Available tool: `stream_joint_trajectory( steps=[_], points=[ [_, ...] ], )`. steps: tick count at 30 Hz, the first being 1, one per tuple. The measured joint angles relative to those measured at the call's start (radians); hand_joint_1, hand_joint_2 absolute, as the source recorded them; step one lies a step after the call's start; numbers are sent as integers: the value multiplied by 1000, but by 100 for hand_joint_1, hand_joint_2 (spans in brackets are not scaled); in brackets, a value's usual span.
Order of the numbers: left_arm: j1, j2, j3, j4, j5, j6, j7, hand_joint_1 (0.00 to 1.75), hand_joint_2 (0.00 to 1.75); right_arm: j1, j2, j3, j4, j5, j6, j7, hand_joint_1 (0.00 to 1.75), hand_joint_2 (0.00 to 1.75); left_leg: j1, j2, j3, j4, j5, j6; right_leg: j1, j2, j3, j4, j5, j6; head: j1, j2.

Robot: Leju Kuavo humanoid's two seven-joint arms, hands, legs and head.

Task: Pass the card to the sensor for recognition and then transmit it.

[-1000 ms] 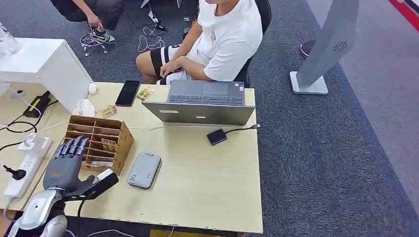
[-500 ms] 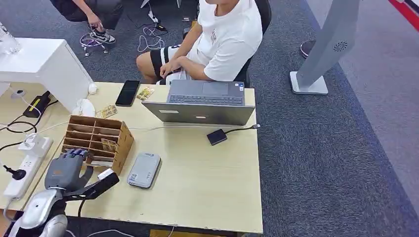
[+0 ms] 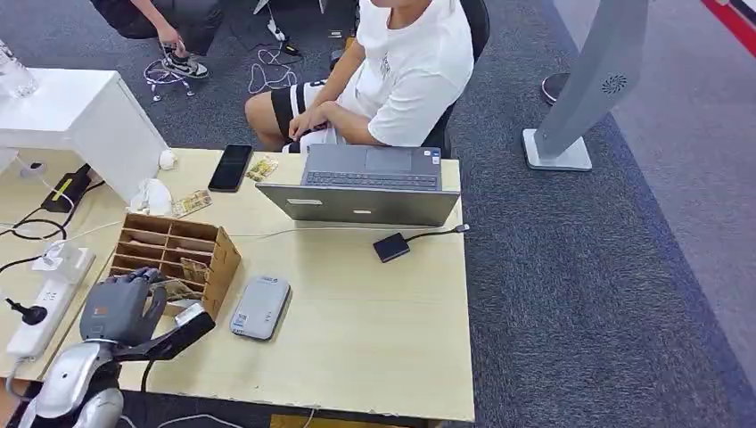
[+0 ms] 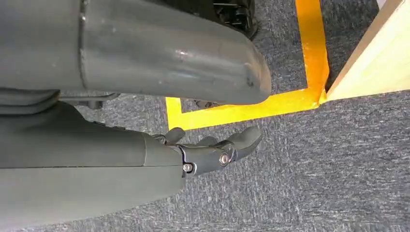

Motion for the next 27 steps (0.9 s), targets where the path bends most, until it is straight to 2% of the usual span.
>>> stream_joint_trajectory(
  steps=[2, 8, 17, 19, 21, 27],
  points=[
    [7, -8, -8, -29, -7, 37, -14, 175, 175, 0, 0, -2, 0, 3, -1, -3, 0, 0, 0, 0, 0, 0, 0, 0, 0, 0, 0, 0, 0, 0, 0, 0],
    [26, -23, -35, -109, -20, 72, -40, 175, 175, 1, 0, -16, 0, -3, -4, -14, 0, 0, 0, 0, 0, 0, 0, 0, 0, 0, 0, 0, 0, 0, 0, 0],
    [71, -10, -117, -375, -51, 164, -79, 175, 175, 15, 2, -47, 0, -27, -21, -48, 0, 0, 0, 0, -1, 0, 0, 0, 0, 0, -1, 0, 0, 0, 1, 0],
    [14, 2, -119, -386, -36, 171, -61, 175, 175, 14, 5, -47, 0, -12, -20, -44, 0, 0, 0, -1, -1, 0, 1, 1, 0, -2, -1, 0, 0, 0, 0, 0],
    [-84, 16, -119, -368, -21, 163, -51, 175, 175, 5, 8, -47, 0, 12, -14, -26, 0, 0, 0, -5, -2, 0, 3, 0, 0, -5, -1, 0, 1, 0, 2, 0],
    [-344, 47, -116, -181, -46, 139, -42, 175, 175, -21, 11, -35, -8, 46, 8, 15, 0, 0, 1, -5, -2, 0, 8, -2, 1, -5, -1, 1, 6, -2, 1, 0]
  ],
)
